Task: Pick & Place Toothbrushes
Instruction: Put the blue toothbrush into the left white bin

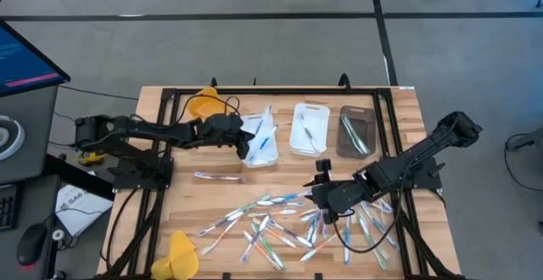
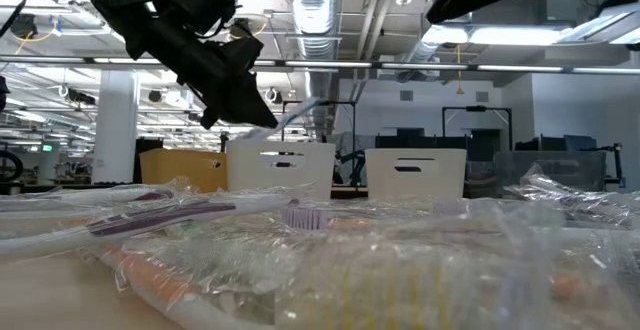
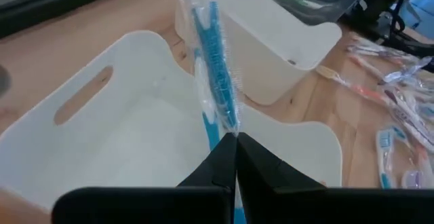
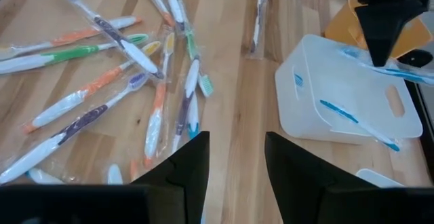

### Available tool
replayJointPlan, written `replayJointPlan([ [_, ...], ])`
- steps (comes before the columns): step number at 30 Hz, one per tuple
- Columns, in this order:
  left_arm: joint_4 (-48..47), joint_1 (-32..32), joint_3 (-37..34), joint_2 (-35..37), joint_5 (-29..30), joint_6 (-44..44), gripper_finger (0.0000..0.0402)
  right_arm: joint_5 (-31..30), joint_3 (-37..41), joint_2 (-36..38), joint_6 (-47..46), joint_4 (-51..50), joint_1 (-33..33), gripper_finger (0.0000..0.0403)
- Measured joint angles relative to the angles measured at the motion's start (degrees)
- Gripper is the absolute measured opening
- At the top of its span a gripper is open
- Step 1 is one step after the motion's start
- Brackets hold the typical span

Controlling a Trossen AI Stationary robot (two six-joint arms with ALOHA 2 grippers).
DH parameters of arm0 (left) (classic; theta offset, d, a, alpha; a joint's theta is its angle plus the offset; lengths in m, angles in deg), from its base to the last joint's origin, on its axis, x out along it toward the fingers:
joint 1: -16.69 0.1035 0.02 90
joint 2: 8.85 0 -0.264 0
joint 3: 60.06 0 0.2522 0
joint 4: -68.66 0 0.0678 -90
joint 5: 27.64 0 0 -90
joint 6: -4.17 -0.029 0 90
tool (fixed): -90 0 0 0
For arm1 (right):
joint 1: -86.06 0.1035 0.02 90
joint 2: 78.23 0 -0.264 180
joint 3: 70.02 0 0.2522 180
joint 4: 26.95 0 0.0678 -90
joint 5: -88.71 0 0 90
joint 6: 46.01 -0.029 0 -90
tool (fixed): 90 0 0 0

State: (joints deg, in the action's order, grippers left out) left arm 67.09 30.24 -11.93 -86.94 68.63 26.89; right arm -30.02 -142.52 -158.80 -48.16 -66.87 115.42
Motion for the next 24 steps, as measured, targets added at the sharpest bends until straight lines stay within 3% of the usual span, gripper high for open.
replayJointPlan([
  [24,-0.3,-0.2,0.1,-3.1,-2.8,0.1,0.0001,0.1,0.0,0.0,-2.4,-1.9,-1.3,0.0134],
])
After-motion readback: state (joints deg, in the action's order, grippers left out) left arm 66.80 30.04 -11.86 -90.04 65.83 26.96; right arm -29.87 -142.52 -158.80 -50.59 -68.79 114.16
